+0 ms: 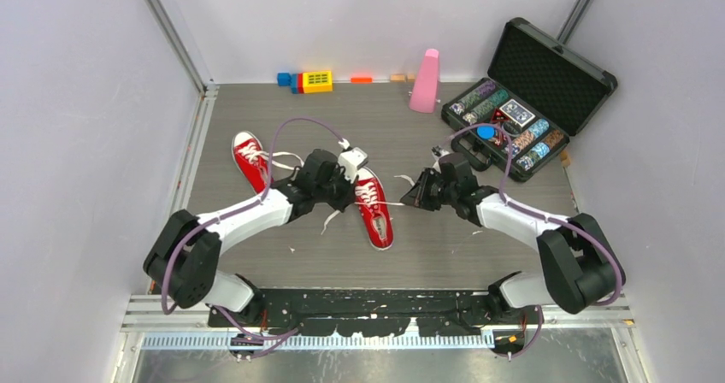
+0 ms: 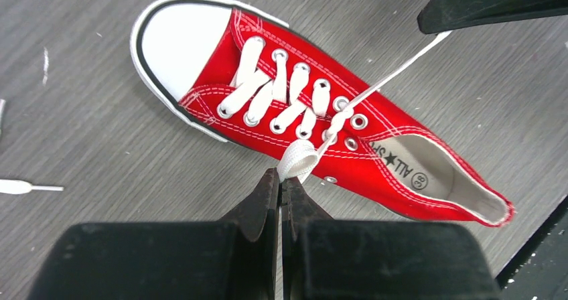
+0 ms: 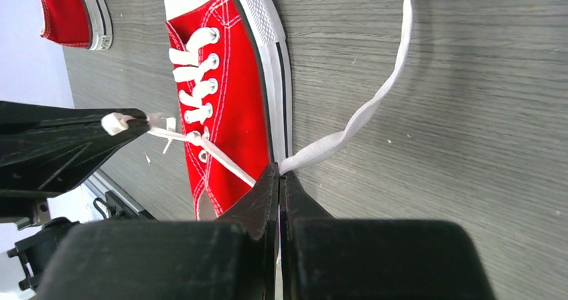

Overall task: Tie the shoes
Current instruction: Wrap the shoelace around the shoelace.

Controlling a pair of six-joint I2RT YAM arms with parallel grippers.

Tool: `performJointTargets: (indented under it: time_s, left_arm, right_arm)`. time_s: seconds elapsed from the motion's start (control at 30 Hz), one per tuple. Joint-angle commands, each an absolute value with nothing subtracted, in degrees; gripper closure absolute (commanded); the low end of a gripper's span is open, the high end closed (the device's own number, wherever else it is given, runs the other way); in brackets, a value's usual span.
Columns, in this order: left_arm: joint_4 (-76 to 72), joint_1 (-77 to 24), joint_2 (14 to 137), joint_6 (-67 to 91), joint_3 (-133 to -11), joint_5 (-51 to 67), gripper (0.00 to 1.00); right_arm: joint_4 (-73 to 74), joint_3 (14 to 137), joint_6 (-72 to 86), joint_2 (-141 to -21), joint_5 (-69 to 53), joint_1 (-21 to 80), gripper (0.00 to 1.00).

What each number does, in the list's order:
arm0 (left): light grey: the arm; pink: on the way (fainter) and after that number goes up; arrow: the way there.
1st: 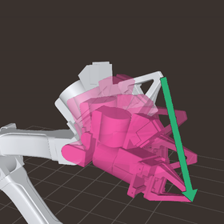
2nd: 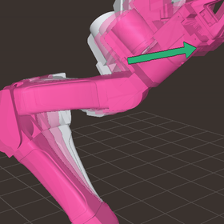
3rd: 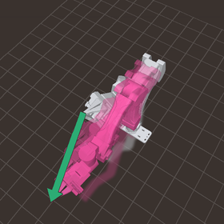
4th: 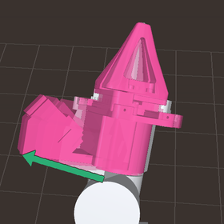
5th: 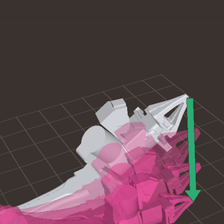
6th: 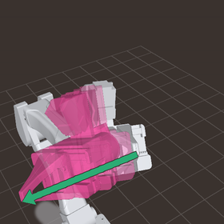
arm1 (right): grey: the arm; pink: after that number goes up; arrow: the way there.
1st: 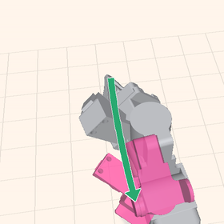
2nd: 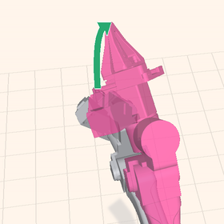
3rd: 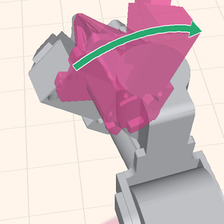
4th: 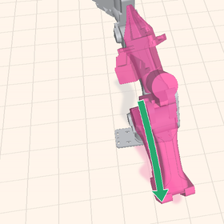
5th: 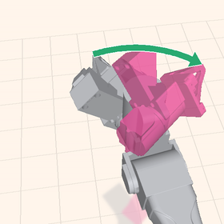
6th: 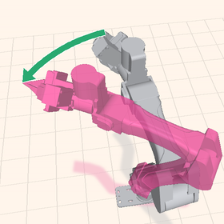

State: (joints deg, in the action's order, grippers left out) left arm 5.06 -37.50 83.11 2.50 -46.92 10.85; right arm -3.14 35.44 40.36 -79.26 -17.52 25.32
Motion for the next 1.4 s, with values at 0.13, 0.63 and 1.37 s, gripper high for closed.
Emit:
performJointTargets:
  time_s: [0.13, 0.63, 1.37]
  left_arm:
    - [10.14, -37.44, 75.85, 2.51, -48.05, 9.84, 1.0]
    - [7.81, -37.41, 77.62, 2.25, -46.87, 12.16, 1.0]
    - [4.43, -37.7, 85.42, -4.72, -51.4, 17.71, 1.0]
  right_arm:
    - [6.05, 43.51, 37.48, -73.1, -12.93, 24.71, 1.0]
    - [1.18, 42.12, 39.42, -75.01, -18.63, 23.91, 1.0]
    - [-10.67, 41.96, 42.94, -85.65, -32.64, 29.17, 1.0]
